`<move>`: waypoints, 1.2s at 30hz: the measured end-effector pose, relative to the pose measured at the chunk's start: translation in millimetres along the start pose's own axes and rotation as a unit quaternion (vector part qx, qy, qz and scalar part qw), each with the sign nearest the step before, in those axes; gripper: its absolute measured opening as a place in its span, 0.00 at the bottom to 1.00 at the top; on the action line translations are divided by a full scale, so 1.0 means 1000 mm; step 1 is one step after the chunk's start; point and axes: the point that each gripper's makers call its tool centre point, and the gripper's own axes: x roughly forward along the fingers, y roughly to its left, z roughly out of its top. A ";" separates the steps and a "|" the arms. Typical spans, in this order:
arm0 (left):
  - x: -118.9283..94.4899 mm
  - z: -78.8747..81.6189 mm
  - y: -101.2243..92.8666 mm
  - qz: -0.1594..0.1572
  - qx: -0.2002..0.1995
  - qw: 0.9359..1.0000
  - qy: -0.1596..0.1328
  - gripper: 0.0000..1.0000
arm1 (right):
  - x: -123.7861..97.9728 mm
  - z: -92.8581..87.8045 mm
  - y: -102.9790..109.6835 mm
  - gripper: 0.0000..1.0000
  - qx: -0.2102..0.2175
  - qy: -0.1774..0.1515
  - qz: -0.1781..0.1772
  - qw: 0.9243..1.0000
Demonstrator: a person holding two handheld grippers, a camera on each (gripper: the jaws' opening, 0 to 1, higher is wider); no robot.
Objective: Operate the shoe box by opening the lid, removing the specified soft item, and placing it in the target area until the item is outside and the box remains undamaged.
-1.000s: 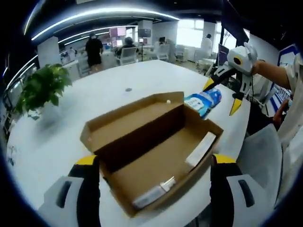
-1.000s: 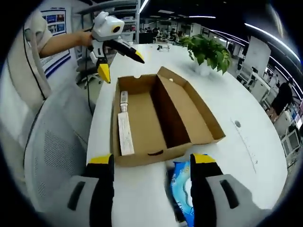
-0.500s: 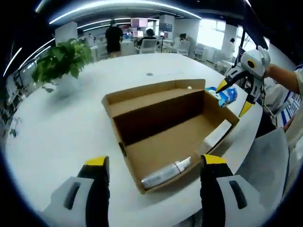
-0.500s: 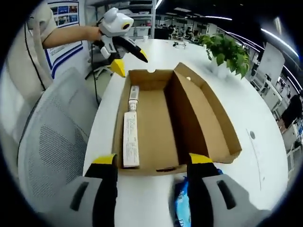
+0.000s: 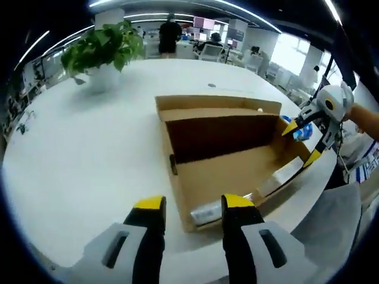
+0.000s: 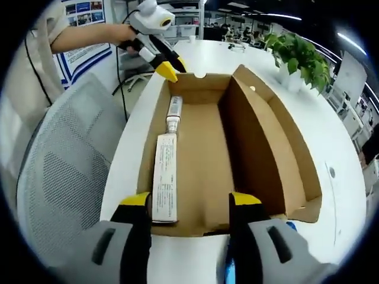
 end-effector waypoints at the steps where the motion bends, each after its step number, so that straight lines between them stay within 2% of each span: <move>1: 0.001 -0.002 0.000 0.000 -0.002 1.000 0.003 0.32 | 0.003 0.001 0.000 0.47 0.002 0.000 0.004 1.000; 5: 0.005 -0.010 0.003 0.002 -0.013 1.000 0.012 0.23 | 0.009 0.005 0.002 0.45 0.011 -0.005 0.016 1.000; 7: 0.005 -0.010 0.000 -0.003 -0.032 0.999 0.007 0.20 | 0.012 0.008 0.002 0.45 0.018 -0.010 0.018 1.000; 14: 0.003 -0.011 0.000 0.008 -0.036 0.999 0.001 0.09 | 0.016 0.013 0.002 0.45 0.027 -0.010 0.021 0.999; 19: 0.002 -0.011 -0.001 0.004 -0.044 0.999 -0.002 0.09 | 0.013 0.012 -0.001 0.43 0.020 -0.001 0.011 1.000; 26: 0.001 -0.011 -0.002 0.003 -0.049 0.999 -0.003 0.08 | 0.021 0.019 0.006 0.41 0.052 -0.013 0.026 0.998; 36: 0.002 -0.011 -0.001 0.003 -0.053 0.999 -0.004 0.08 | 0.014 0.013 -0.003 0.42 0.039 -0.005 0.007 0.999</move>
